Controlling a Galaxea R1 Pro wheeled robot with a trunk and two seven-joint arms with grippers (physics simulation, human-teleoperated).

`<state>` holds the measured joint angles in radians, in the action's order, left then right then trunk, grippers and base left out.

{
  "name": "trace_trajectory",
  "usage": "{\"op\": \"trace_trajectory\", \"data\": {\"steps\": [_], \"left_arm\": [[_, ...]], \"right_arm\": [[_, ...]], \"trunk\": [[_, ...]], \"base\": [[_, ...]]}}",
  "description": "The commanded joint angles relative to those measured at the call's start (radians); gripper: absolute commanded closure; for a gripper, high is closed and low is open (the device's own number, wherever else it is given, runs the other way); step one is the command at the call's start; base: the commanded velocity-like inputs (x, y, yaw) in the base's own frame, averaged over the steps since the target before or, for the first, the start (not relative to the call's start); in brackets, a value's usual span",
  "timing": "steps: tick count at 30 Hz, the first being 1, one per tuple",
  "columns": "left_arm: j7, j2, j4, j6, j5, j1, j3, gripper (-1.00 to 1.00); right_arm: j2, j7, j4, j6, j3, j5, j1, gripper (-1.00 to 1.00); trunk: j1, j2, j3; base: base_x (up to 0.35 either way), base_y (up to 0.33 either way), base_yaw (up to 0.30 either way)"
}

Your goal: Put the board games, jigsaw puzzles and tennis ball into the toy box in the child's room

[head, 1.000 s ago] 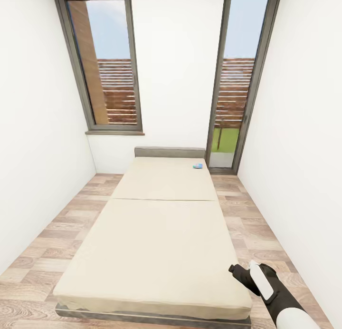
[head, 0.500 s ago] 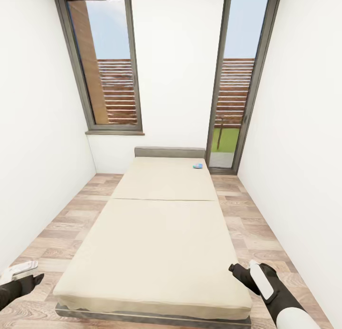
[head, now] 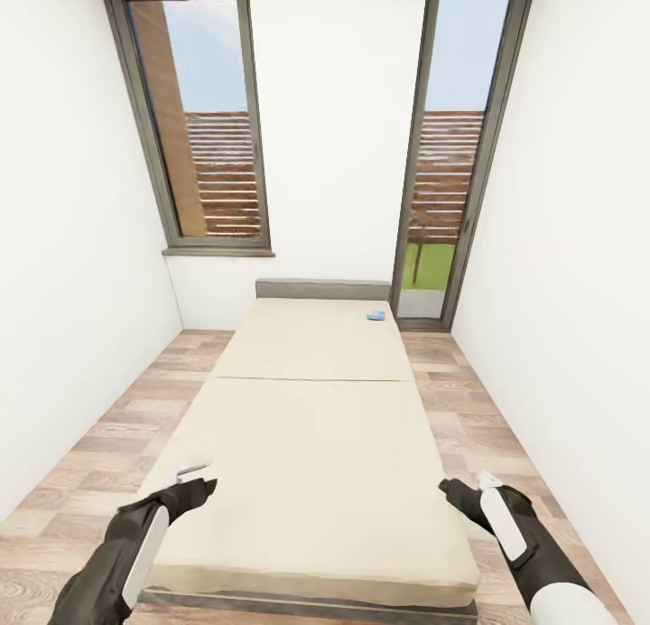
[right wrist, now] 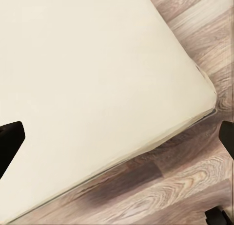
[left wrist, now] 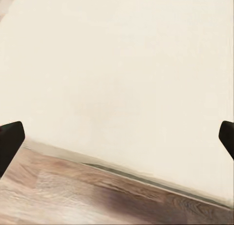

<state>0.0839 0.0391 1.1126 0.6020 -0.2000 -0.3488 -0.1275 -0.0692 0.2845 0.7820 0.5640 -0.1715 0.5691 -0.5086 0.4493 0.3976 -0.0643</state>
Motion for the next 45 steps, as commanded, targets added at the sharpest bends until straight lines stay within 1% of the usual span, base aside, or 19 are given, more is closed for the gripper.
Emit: {"op": "trace_trajectory", "data": {"steps": [1,2,4,7,8,12,15,16,17,20,22,28,34,40,45], "left_arm": [[0.014,-0.013,-0.012,0.0,-0.005,-0.01,0.013,-1.0],[0.021,-0.033,-0.034,-0.009,0.0,-0.028,0.03,-1.0],[0.026,-0.046,-0.05,-0.017,0.001,-0.044,0.041,-1.0],[0.03,-0.058,-0.068,-0.025,0.0,-0.059,0.049,-1.0],[0.031,-0.063,-0.075,-0.028,0.0,-0.064,0.054,-1.0],[0.029,-0.07,-0.081,-0.032,0.001,-0.071,0.062,-1.0],[0.026,-0.093,-0.083,-0.045,0.002,-0.074,0.078,-1.0],[0.026,-0.102,-0.083,-0.053,0.003,-0.074,0.086,-1.0],[0.026,-0.118,-0.085,-0.071,0.005,-0.074,0.105,-1.0],[0.028,-0.134,-0.086,-0.109,0.006,-0.074,0.138,-1.0],[0.03,-0.14,-0.087,-0.122,0.008,-0.075,0.151,-1.0],[0.034,-0.148,-0.088,-0.135,0.011,-0.075,0.161,-1.0],[0.035,-0.149,-0.088,-0.138,0.011,-0.075,0.164,-1.0],[0.036,-0.151,-0.088,-0.145,0.011,-0.075,0.164,-1.0],[0.036,-0.151,-0.088,-0.148,0.011,-0.075,0.175,-1.0]], "right_arm": [[-0.005,0.008,0.007,0.004,0.0,0.011,0.005,-1.0],[-0.015,0.007,0.015,0.004,-0.001,0.01,0.014,-1.0],[-0.025,0.007,0.02,0.004,-0.001,0.01,0.02,-1.0],[-0.038,0.006,0.026,0.005,-0.003,0.009,0.026,-1.0],[-0.04,0.006,0.026,0.005,-0.004,0.009,0.027,-1.0],[-0.044,0.006,0.028,0.004,-0.006,0.009,0.029,-1.0],[-0.046,0.005,0.028,0.004,-0.005,0.008,0.029,-1.0],[-0.046,0.005,0.028,0.004,-0.005,0.008,0.03,-1.0],[-0.047,0.004,0.028,0.004,-0.005,0.008,0.03,-1.0],[-0.047,0.004,0.028,0.004,-0.005,0.008,0.03,-1.0],[-0.047,0.004,0.029,0.004,-0.004,0.008,0.03,-1.0],[-0.046,0.004,0.029,0.006,-0.003,0.008,0.03,-1.0],[-0.046,0.005,0.029,0.007,-0.001,0.008,0.03,-1.0],[-0.047,0.004,0.029,0.007,-0.002,0.008,0.03,-1.0],[-0.047,0.004,0.03,0.008,-0.002,0.008,0.03,-1.0]], "trunk": [[0.001,0.002,-0.002],[0.001,0.002,-0.002],[0.001,0.002,-0.002],[0.001,0.002,-0.002],[0.001,0.002,-0.002],[0.001,0.002,-0.002],[0.001,0.002,-0.003],[0.001,0.002,-0.004],[0.001,0.002,-0.004],[0.001,0.002,-0.007],[0.001,0.002,-0.009],[0.001,0.002,-0.018],[0.001,0.002,-0.025],[0.001,0.002,-0.027],[0.001,0.002,-0.028]], "base": [[0.0,0.0,0.0],[0.0,0.0,0.0],[0.0,0.0,0.0],[0.0,0.0,0.0],[0.0,0.0,0.0],[0.0,0.0,0.0],[0.0,0.0,0.0],[0.0,0.0,0.0],[0.0,0.0,0.0],[0.005,0.0,0.0],[0.064,-0.026,0.0],[0.177,-0.134,0.0],[0.15,-0.129,0.0],[0.028,-0.028,0.001],[0.006,-0.176,0.128]]}}
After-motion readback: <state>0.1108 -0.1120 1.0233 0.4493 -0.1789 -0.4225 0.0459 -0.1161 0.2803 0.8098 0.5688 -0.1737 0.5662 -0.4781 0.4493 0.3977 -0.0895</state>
